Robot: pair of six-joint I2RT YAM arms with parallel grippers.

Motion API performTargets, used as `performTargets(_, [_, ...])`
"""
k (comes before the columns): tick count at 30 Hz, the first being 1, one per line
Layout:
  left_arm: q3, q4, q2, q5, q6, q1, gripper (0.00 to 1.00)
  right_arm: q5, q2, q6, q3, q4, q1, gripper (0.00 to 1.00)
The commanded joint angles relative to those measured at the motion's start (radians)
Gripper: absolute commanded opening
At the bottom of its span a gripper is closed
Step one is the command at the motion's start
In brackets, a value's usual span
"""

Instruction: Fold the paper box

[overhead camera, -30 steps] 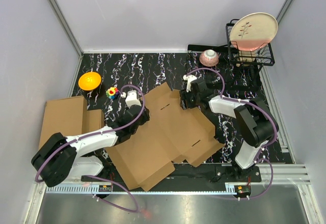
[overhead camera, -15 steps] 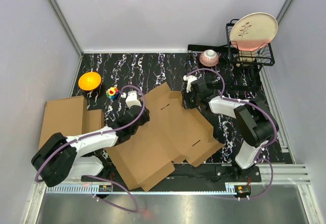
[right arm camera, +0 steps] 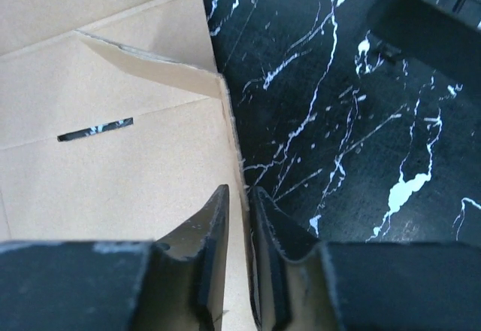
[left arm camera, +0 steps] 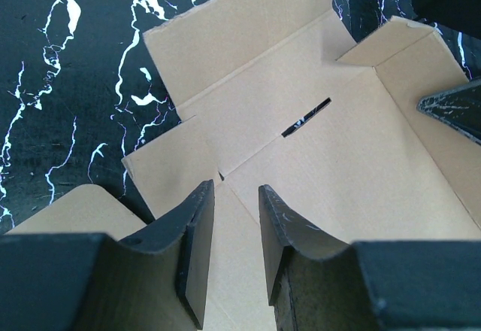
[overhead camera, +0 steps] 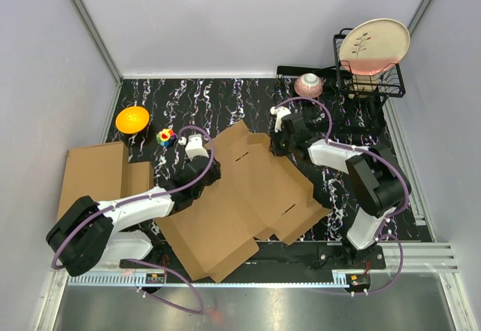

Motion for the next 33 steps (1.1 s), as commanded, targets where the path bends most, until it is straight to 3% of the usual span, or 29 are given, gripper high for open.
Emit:
performTargets(1, [0.005, 0.043, -0.024, -0.003, -0.008, -0.007, 0.33, 0.005, 0.014, -0.005, 0.069, 0.045, -0.007, 0.19])
performTargets(3, [0.007, 0.043, -0.026, -0.007, -0.006, -0.009, 0.33, 0.008, 0.022, -0.019, 0.082, 0.031, -0.007, 0.17])
performTargets(7, [0.031, 0.014, -0.036, -0.020, -0.005, -0.007, 0.33, 0.041, 0.004, -0.042, 0.063, 0.022, -0.005, 0.01])
performTargets(11, [0.109, -0.094, -0.065, -0.077, 0.011, -0.007, 0.34, 0.191, -0.080, -0.145, 0.028, 0.014, 0.050, 0.00])
performTargets(12, [0.148, -0.136, -0.070, -0.106, 0.024, -0.007, 0.36, 0.291, -0.093, -0.223, 0.022, 0.008, 0.068, 0.00])
performTargets(15, [0.221, -0.201, -0.078, -0.170, 0.043, -0.004, 0.40, 0.382, -0.143, -0.358, 0.011, -0.017, 0.128, 0.00])
performTargets(22, [0.352, -0.289, -0.018, -0.174, 0.094, 0.065, 0.38, 0.439, -0.280, -0.558, -0.075, 0.026, 0.222, 0.00])
performTargets(25, [0.351, -0.255, -0.012, -0.120, 0.098, 0.129, 0.44, 0.453, -0.327, -0.630, -0.095, 0.014, 0.249, 0.00])
performTargets(27, [0.296, -0.159, -0.022, -0.027, 0.081, 0.196, 0.56, 0.439, -0.364, -0.672, -0.101, -0.003, 0.256, 0.00])
performTargets(28, [0.272, -0.116, -0.032, 0.018, 0.078, 0.221, 0.67, 0.434, -0.375, -0.686, -0.102, -0.010, 0.259, 0.00])
performTargets(33, [0.217, 0.069, 0.013, 0.218, 0.095, 0.289, 0.69, 0.387, -0.446, -0.728, -0.127, -0.040, 0.262, 0.00])
